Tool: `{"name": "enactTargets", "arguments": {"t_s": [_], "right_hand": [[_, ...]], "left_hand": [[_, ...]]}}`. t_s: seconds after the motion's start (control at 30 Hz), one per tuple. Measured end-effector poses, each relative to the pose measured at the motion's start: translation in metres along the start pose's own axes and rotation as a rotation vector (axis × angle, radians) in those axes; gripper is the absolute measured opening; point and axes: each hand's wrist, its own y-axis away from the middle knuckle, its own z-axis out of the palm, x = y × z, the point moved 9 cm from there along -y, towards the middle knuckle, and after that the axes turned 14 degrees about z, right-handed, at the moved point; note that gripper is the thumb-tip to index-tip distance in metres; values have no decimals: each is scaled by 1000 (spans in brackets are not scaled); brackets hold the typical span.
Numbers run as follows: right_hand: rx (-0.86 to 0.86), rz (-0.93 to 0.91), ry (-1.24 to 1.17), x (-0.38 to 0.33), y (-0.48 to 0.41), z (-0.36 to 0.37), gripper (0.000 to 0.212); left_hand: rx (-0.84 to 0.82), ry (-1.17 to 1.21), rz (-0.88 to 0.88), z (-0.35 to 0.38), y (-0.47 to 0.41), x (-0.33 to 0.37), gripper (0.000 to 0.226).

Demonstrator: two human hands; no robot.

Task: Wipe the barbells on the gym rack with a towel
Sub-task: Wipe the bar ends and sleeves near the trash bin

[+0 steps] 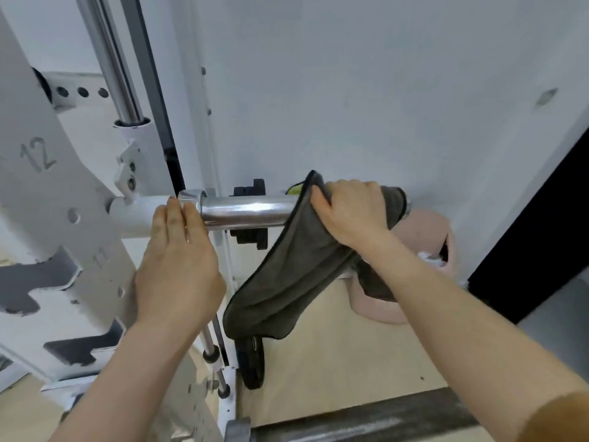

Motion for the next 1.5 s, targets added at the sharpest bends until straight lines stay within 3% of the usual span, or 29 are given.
{"name": "enactTargets", "arguments": {"t_s": [0.1, 0.27, 0.37, 0.43, 0.5, 0.57, 0.67, 0.8, 0.97, 1.03, 1.1, 1.2, 1.37, 1.43, 1.5], "right_hand": [[-17, 314, -103, 91, -13, 0, 53], [40, 1175, -1244, 148, 21, 43, 29], [57, 1311, -1668, 131, 36, 60, 31], [70, 1307, -1869, 119, 40, 66, 38], [43, 1293, -1826, 119, 42, 70, 48], [-19, 1201, -1388, 137, 36, 57, 53], [-104, 821, -596, 150, 13, 17, 61], [-22, 617, -145, 140, -1, -20, 55], [311, 479, -522, 107, 8, -73, 45], [200, 404, -699, 74, 2, -71, 43], [-41, 267, -547, 27, 4, -40, 45], [2, 38, -126, -15, 14, -3, 48], [-22, -129, -279, -110, 28, 8, 41], [-22, -38, -475, -118, 23, 3, 38], [-86, 194, -913, -100, 15, -5, 40]], "left_hand": [[28, -58, 145, -7, -15, 30, 72], [-11, 14, 257, 11, -36, 70, 73], [7, 34, 253, 16, -36, 69, 78], [-3, 46, 255, 17, -34, 69, 79], [-22, 63, 254, 17, -32, 68, 80], [-38, 63, 264, 14, -33, 65, 80], [-38, 65, 277, 10, -37, 61, 77], [-24, 71, 267, 9, -37, 61, 75], [-7, 83, 260, 9, -37, 60, 78], [-14, 105, 259, 11, -38, 58, 78], [-18, 173, 242, 13, -38, 57, 76], [21, 274, 186, 8, -31, 57, 77], [174, 187, 32, -10, -19, 23, 75], [206, 272, -97, -5, -14, -1, 74], [249, 368, -131, -3, -10, -6, 75]]}}
